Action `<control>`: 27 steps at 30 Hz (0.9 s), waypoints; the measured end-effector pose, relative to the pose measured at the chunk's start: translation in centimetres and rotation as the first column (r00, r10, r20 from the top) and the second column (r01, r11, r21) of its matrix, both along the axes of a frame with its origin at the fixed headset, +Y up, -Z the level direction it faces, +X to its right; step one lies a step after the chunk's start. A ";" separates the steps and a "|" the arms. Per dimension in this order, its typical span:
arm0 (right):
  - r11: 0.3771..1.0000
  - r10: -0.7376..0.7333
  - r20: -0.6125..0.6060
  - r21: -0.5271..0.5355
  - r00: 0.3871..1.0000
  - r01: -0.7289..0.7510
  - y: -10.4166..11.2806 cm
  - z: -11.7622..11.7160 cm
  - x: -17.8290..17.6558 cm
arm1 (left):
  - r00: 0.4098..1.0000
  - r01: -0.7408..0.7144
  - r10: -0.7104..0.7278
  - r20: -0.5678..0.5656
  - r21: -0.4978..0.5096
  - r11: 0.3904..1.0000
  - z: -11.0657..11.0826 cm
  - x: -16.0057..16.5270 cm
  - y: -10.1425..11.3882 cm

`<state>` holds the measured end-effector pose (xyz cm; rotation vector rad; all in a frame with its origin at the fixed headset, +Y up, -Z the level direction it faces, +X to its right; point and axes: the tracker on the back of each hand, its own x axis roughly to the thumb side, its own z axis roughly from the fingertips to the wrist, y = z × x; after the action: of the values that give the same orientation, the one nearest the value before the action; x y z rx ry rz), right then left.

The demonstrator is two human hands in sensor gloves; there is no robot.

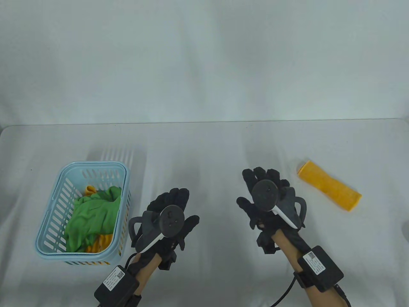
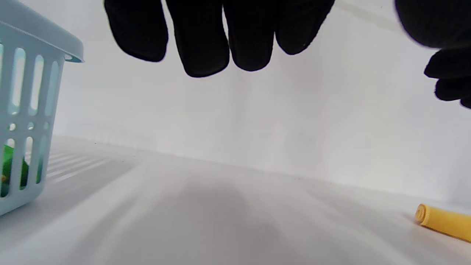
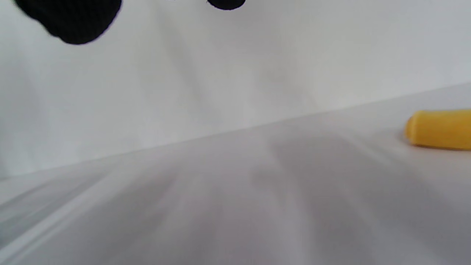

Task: Roll square towel into towel roll

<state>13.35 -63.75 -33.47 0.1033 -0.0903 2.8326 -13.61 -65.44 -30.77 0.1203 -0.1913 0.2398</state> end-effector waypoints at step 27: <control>0.991 -0.130 -0.087 -0.025 0.988 0.128 -4.2 2.6 -1.6 | 0.903 -0.103 -0.032 -0.428 -0.289 0.952 -6.0 -19.3 6.9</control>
<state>11.74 -67.90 -30.89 0.2109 -0.0479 2.6946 -32.88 -58.53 -36.75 -0.1337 0.2901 0.2713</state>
